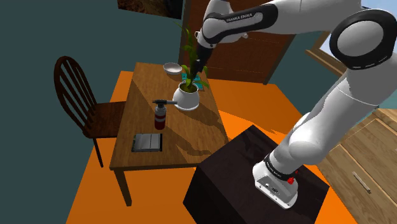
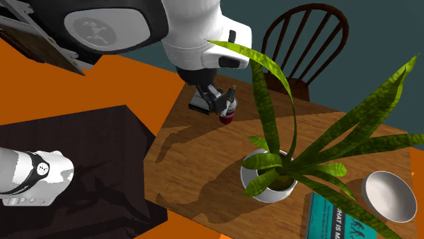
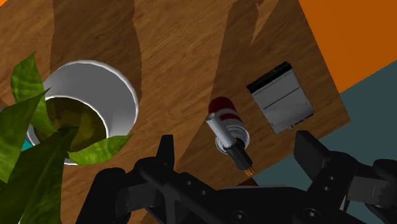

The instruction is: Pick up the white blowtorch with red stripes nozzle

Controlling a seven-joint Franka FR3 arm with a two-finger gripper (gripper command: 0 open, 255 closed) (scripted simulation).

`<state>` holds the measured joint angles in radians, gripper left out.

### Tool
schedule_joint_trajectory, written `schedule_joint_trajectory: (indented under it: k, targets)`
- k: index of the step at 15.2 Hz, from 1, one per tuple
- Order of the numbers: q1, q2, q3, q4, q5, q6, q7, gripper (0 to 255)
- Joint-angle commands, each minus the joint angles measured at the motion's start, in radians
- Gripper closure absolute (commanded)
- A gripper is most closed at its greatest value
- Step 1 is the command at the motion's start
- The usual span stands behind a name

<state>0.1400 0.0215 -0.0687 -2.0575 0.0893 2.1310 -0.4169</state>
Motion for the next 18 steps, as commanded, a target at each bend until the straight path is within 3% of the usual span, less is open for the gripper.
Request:
schedule_joint_trajectory:
  k: [1, 18]
  targets:
    - [0.008, 0.069, 0.009, 0.042, -0.004, 0.016, -0.035, 0]
    - [0.087, 0.681, 0.085, 0.522, -0.113, 0.06, -0.256, 0]
